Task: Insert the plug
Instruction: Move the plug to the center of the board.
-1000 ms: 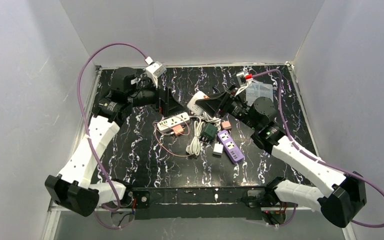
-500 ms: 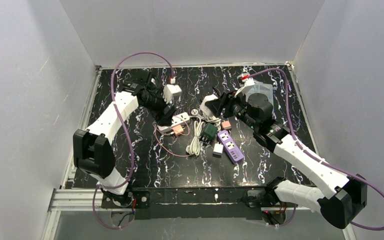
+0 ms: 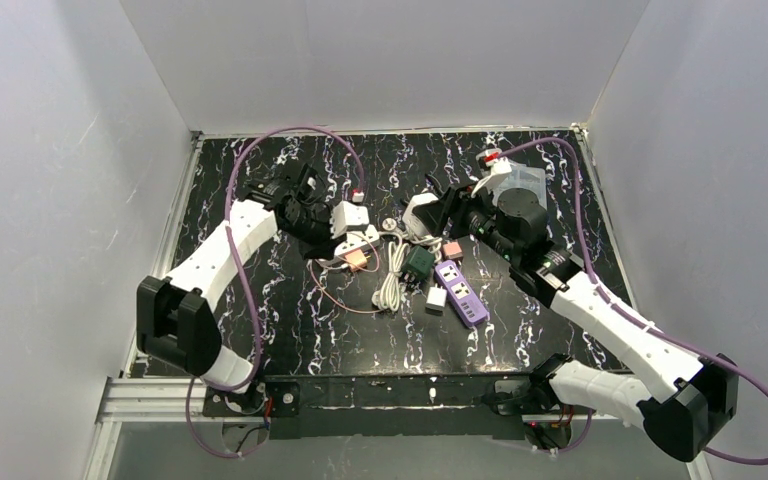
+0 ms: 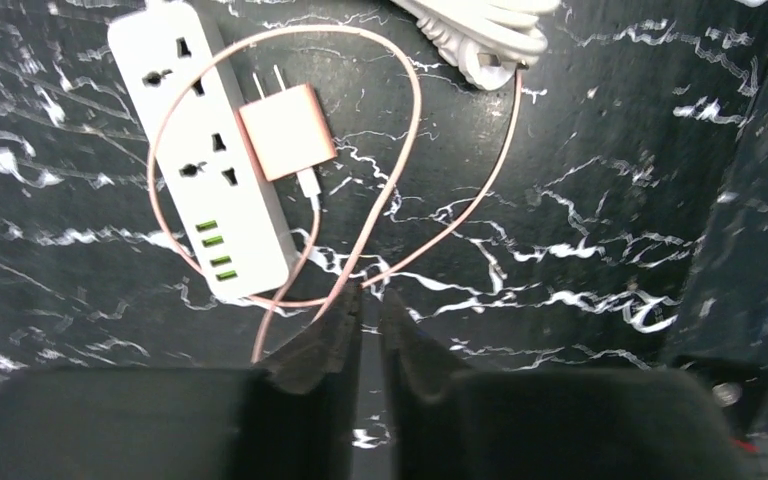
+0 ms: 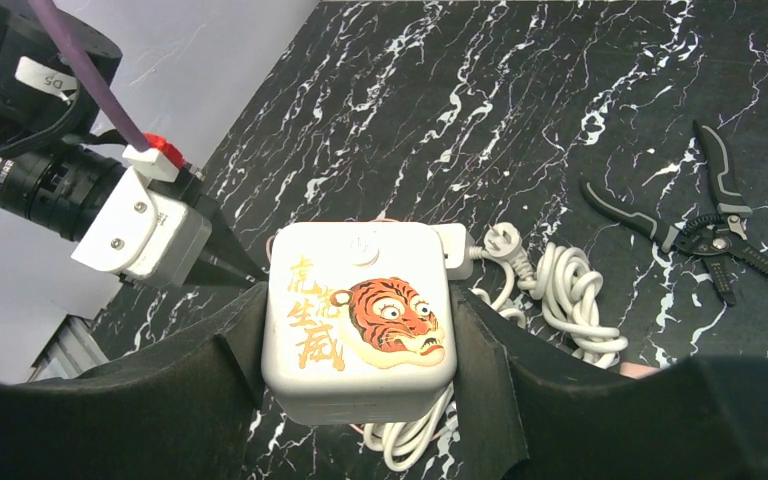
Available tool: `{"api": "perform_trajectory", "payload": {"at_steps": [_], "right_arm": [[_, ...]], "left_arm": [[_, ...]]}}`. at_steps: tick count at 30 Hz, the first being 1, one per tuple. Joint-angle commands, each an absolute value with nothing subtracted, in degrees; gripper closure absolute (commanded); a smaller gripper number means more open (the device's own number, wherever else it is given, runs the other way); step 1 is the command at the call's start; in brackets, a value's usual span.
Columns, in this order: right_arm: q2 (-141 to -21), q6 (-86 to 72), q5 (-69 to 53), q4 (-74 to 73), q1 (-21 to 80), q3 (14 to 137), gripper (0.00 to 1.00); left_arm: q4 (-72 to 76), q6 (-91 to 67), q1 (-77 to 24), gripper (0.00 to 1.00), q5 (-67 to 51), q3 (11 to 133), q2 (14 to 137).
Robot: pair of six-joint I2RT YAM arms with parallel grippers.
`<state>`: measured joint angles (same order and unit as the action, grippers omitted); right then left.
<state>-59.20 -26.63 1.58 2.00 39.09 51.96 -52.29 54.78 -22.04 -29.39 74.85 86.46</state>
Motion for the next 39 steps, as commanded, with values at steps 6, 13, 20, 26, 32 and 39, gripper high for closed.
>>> {"api": "perform_trajectory", "payload": {"at_steps": [6,13,20,26,32,39], "right_arm": [[-56.71,-25.65,2.81,3.68,39.06,54.83,0.99],[-56.62,-23.83,2.08,3.69,38.98,54.55,0.99],[-56.34,-24.62,2.37,3.93,38.93,54.58,0.99],[-56.12,-24.87,2.70,4.17,38.93,55.75,0.99],[-55.83,-25.59,3.02,4.35,38.83,56.45,0.99],[-54.71,-26.45,3.47,4.81,38.76,55.92,0.99]], "left_arm": [[-48.21,45.54,-22.27,1.00,-26.79,74.42,73.49],[-55.90,41.26,-17.57,0.99,-31.86,72.82,53.46],[-55.25,52.08,-19.51,0.03,-33.47,66.28,54.92],[-45.47,62.39,-23.83,0.02,-27.47,66.09,68.16],[-42.25,73.19,-26.84,0.02,-25.60,63.20,72.48],[-34.43,77.71,-29.70,0.24,-21.07,58.76,77.03]]}}
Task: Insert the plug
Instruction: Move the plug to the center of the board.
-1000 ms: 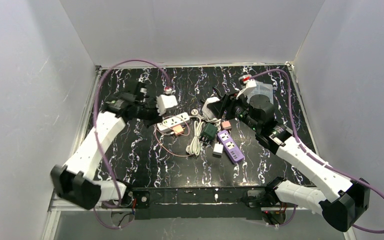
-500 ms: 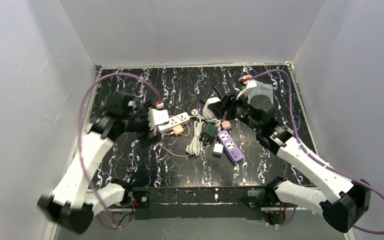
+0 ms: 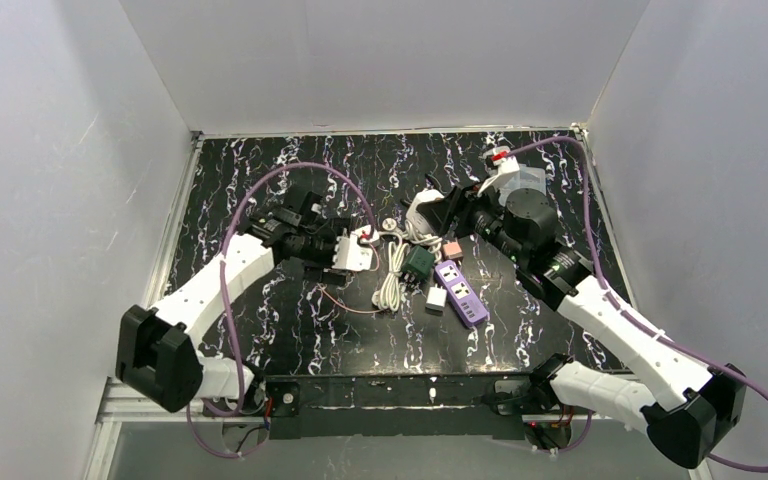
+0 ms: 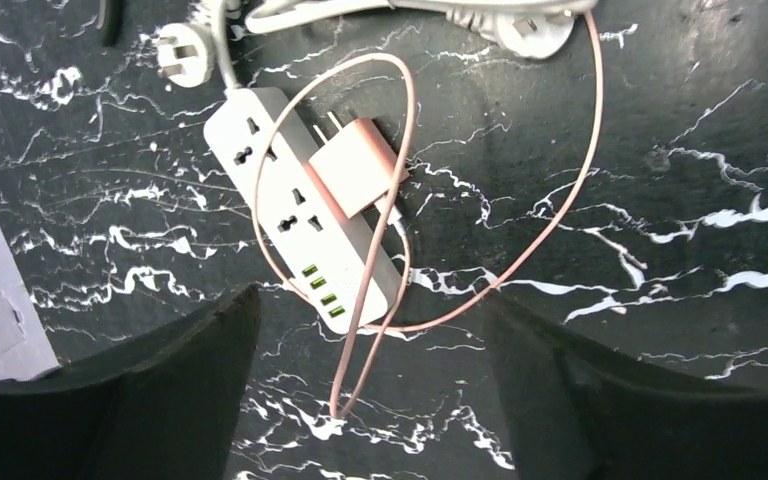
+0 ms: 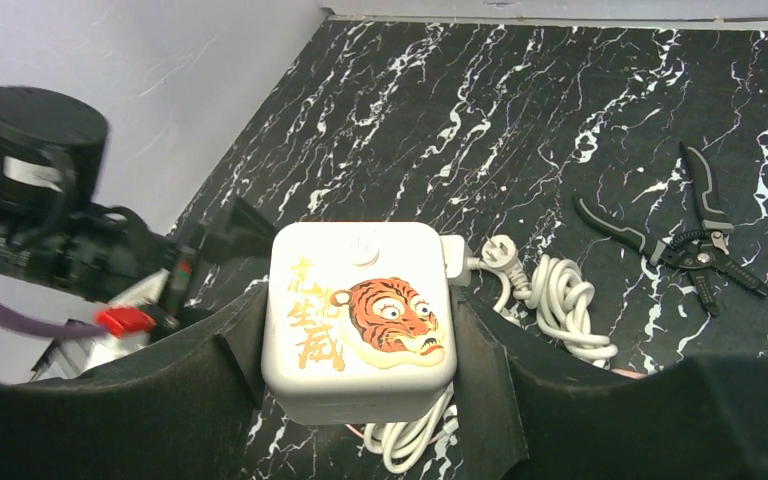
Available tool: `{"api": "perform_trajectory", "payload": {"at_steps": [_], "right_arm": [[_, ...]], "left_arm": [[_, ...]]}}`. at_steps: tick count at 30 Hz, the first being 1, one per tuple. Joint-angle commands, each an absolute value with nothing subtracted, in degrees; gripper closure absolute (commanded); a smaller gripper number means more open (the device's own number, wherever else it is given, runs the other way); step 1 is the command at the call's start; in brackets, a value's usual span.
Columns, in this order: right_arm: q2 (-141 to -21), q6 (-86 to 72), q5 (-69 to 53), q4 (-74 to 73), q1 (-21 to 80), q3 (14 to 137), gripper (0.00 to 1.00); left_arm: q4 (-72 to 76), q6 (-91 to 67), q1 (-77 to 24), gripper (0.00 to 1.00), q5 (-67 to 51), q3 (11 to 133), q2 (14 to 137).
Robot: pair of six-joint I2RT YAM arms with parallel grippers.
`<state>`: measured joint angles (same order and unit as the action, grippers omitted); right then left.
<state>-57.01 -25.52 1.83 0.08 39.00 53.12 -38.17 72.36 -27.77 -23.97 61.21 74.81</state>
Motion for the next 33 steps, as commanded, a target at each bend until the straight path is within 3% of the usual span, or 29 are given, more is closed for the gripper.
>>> {"api": "perform_trajectory", "payload": {"at_steps": [1,4,6,13,19,27,33], "right_arm": [[-54.55,-26.45,3.71,4.69,38.76,55.88,0.99],[-54.01,-26.43,4.37,4.13,38.72,55.73,0.99],[-53.69,-26.23,4.62,3.75,38.73,55.74,0.99],[-52.96,-25.16,4.83,2.87,38.62,55.26,0.99],[-52.14,-24.54,3.68,2.23,38.50,55.17,0.99],[-51.33,-23.70,2.64,0.44,38.41,55.63,0.99],[-52.45,-23.48,2.28,0.27,38.41,55.46,0.99]], "left_arm": [[-34.37,78.53,-30.31,0.39,-20.21,58.42,77.55],[-34.12,77.09,-30.92,0.85,-18.53,58.57,77.78],[-32.87,72.80,-31.02,1.00,-17.47,59.66,76.65],[-29.57,53.65,-29.27,1.00,-11.93,61.71,65.00],[-40.69,40.17,-26.26,1.00,-7.51,62.05,51.14],[-62.24,47.63,-26.10,1.00,-21.32,64.66,35.89],[-63.51,51.36,-26.11,0.97,-28.16,62.36,35.56]]}}
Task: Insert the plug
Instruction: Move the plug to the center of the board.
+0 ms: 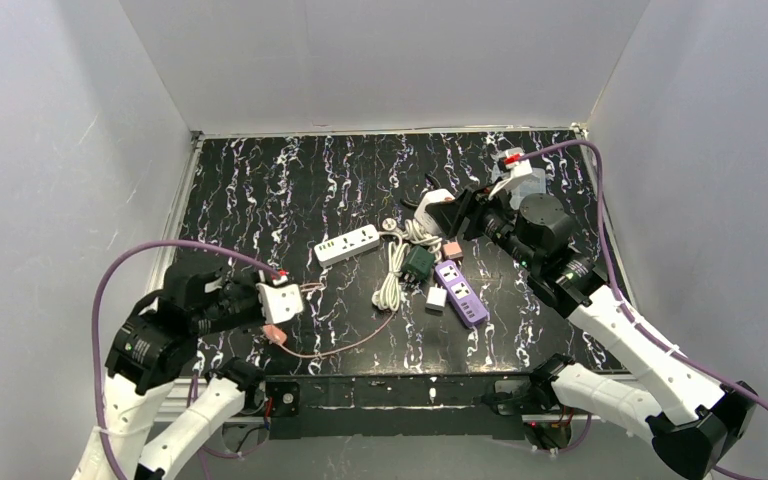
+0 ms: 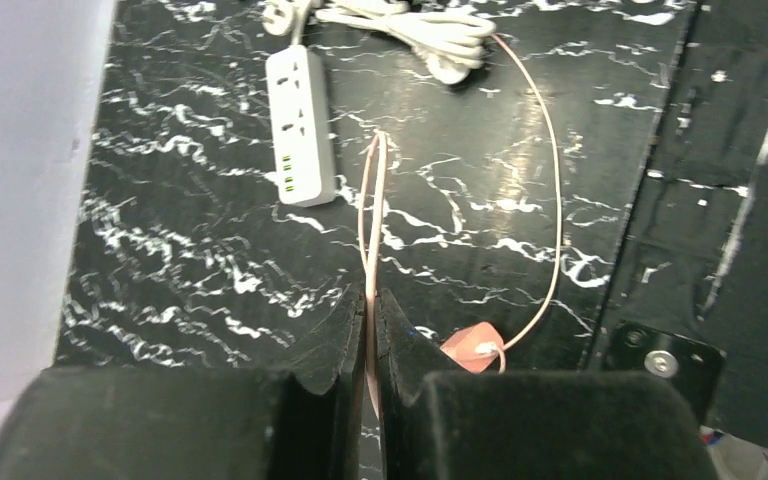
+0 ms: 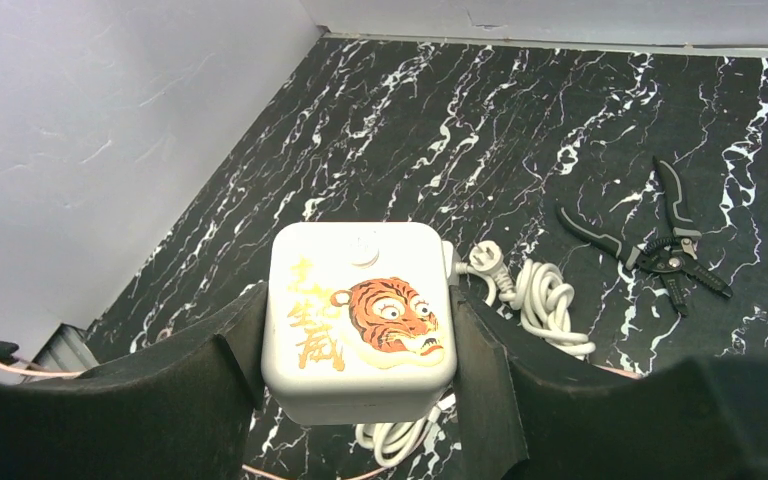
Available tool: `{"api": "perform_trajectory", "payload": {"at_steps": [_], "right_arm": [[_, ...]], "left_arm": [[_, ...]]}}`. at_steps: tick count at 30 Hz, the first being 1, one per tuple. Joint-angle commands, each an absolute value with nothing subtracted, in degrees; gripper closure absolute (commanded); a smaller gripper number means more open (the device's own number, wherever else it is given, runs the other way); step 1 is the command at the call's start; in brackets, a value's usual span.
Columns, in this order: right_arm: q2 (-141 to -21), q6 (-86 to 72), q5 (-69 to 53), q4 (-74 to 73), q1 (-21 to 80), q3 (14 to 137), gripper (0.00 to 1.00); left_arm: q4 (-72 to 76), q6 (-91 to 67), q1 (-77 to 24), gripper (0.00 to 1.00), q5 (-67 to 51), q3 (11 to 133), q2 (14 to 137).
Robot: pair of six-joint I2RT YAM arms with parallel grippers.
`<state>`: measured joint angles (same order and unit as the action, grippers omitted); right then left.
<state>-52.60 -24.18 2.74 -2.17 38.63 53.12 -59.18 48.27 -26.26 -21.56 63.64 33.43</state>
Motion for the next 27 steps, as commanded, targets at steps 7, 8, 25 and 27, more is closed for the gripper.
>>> {"api": "perform_trajectory", "payload": {"at_steps": [7,8,25,27], "right_arm": [[-53.68,-23.31,2.78,0.27,38.40,55.78,0.99],[-53.78,-23.29,2.93,0.31,38.33,55.82,0.99],[-61.95,-22.41,2.84,5.02,38.26,56.55,0.99],[-63.84,-22.56,2.81,5.86,38.31,56.84,0.99]], "left_arm": [[-53.09,54.99,-26.54,0.99,-23.24,56.97,46.16],[-51.46,54.91,-26.93,1.00,-22.60,57.46,48.08],[-58.85,51.93,-31.11,0.11,-24.45,67.56,60.93],[-51.40,44.87,-26.71,0.12,-24.33,72.36,64.22]]}}
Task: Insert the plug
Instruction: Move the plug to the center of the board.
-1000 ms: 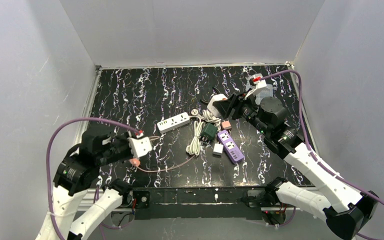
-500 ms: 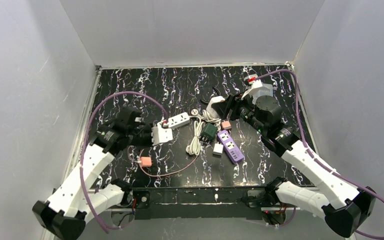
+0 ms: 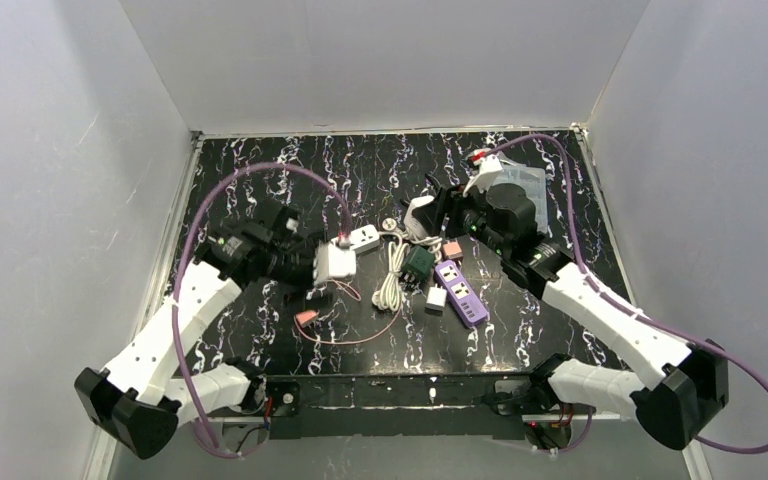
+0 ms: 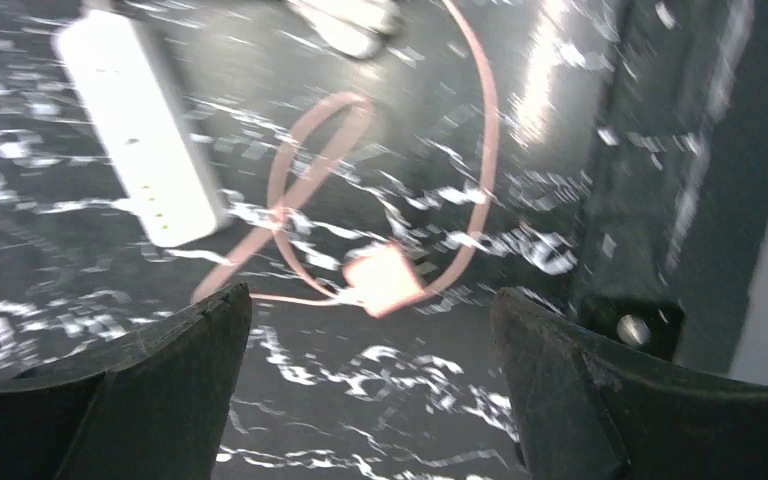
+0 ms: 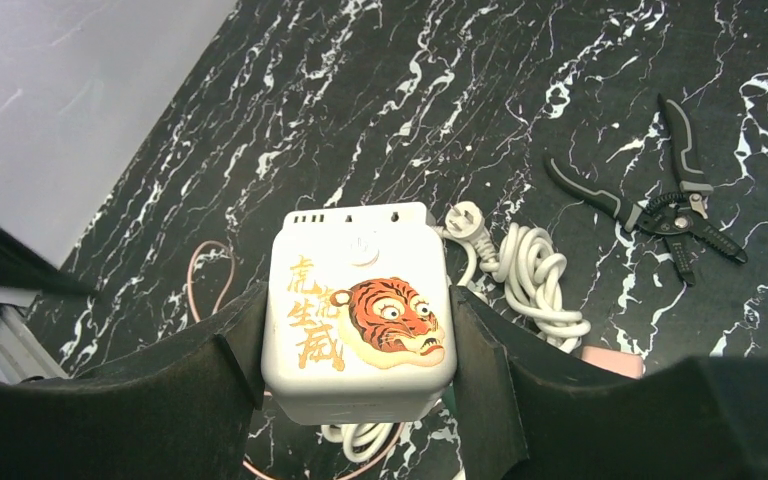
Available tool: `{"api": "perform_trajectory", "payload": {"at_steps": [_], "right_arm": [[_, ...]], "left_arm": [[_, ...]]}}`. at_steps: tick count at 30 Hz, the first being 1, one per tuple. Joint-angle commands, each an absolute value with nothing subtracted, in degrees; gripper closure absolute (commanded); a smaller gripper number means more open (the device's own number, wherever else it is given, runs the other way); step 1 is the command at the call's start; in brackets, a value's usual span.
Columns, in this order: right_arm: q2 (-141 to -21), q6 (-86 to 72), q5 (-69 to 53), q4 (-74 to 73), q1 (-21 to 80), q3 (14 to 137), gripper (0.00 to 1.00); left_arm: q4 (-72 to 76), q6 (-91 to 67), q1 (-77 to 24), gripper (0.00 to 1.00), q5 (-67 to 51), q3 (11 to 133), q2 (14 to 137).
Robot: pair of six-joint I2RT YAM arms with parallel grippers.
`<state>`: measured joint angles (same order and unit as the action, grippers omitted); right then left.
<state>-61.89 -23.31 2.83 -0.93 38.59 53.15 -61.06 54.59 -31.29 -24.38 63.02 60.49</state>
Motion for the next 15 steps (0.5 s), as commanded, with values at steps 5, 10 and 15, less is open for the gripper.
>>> {"api": "perform_trajectory", "payload": {"at_steps": [5,10,15], "right_arm": [[-67.74,-22.71,2.92,7.56,38.31,57.80,0.99],[-69.02,-23.06,4.30,9.03,38.32,57.34,0.99],[-70.34,-24.36,5.47,9.69,38.32,57.20,0.99]], "left_arm": [[-40.22,36.89,-21.02,0.19,-20.36,80.29,77.92],[-36.30,29.11,-21.99,0.24,-18.50,86.31,94.14],[-29.15,31.85,-22.86,0.16,-17.36,77.49,96.64]]}}
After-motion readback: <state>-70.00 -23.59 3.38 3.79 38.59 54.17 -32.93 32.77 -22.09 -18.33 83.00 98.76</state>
